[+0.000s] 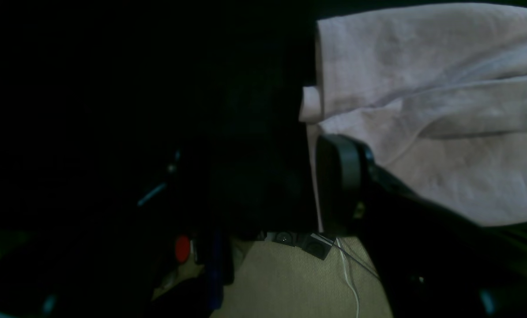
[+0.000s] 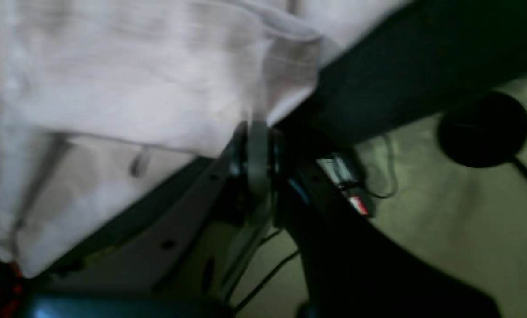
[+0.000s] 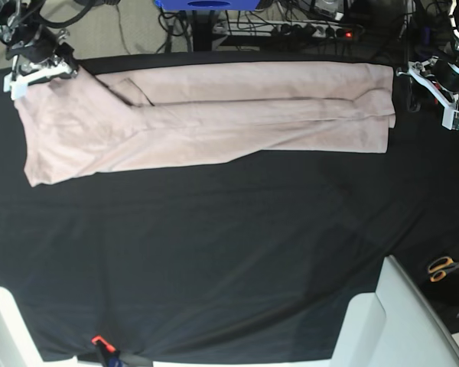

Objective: Fold the T-shirt properly

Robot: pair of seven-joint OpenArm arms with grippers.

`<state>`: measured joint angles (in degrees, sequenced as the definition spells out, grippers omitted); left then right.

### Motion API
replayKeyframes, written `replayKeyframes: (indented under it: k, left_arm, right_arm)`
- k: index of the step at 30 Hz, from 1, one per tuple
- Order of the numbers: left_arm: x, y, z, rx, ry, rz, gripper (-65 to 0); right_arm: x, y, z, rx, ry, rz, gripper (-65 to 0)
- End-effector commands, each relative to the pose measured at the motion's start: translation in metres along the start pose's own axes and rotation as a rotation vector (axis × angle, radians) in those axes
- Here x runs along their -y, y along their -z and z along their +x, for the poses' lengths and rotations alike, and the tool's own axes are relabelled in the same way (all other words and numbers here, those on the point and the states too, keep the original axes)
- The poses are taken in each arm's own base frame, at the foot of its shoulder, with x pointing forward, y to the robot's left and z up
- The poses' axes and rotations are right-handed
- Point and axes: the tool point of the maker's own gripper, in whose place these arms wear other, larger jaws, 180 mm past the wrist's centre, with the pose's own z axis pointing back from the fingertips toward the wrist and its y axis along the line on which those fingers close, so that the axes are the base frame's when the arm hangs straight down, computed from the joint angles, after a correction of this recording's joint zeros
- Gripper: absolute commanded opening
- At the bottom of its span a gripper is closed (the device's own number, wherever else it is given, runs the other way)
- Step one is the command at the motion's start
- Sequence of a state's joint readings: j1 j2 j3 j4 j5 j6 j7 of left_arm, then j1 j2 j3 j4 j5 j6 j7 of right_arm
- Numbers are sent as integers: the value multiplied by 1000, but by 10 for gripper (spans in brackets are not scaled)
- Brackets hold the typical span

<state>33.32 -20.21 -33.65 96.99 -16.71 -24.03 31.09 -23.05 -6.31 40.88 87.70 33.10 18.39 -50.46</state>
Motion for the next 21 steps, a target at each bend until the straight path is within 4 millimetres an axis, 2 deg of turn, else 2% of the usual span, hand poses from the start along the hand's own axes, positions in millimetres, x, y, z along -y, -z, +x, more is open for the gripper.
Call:
replayKeyframes:
  k: [1,7,14,21]
  left_arm:
    - [-6,-3,11,31,13,11,-285]
    - [-6,-3,11,31,13,11,-285]
    - [-6,-3,10,31,15,12,-285]
    - [-5,-3,9,28,15,13,-285]
  right_arm:
    - [-2,-7,12,26,-16,10,-636]
    - [-25,-20,38,62,-84,31,-647]
    - [-52,-14,62,62,-114,81,-645]
    - [-88,-5,88,80,-153,123,-644]
